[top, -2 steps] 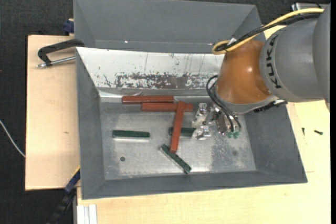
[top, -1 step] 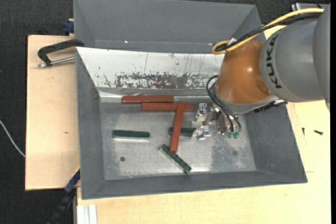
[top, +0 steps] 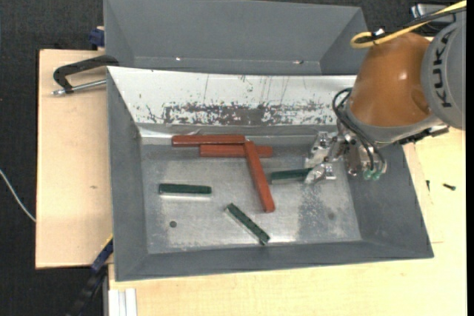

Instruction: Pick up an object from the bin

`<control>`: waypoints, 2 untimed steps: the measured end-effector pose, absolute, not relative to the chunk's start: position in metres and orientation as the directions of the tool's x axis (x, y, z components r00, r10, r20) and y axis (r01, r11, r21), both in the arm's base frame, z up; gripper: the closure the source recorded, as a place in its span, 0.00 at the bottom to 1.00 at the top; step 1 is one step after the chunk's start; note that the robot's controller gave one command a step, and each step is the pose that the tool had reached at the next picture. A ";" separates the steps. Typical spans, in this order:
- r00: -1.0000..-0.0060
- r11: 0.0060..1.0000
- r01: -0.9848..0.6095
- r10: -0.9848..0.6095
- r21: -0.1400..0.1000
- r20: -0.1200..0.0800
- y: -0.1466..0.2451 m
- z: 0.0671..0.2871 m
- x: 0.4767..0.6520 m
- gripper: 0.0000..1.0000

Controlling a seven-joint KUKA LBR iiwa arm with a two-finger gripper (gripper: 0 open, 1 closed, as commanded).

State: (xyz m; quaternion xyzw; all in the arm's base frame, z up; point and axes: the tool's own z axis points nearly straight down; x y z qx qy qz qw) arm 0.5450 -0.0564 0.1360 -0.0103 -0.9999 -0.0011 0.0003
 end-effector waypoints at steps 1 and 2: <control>-0.998 0.998 0.064 0.064 -0.004 -0.013 -0.081 0.159 0.553 1.00; -0.997 0.997 -0.072 -0.072 0.000 -0.006 -0.055 0.218 0.579 1.00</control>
Offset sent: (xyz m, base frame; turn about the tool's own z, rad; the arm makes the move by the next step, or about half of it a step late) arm 0.0328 0.0006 0.0808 -0.0932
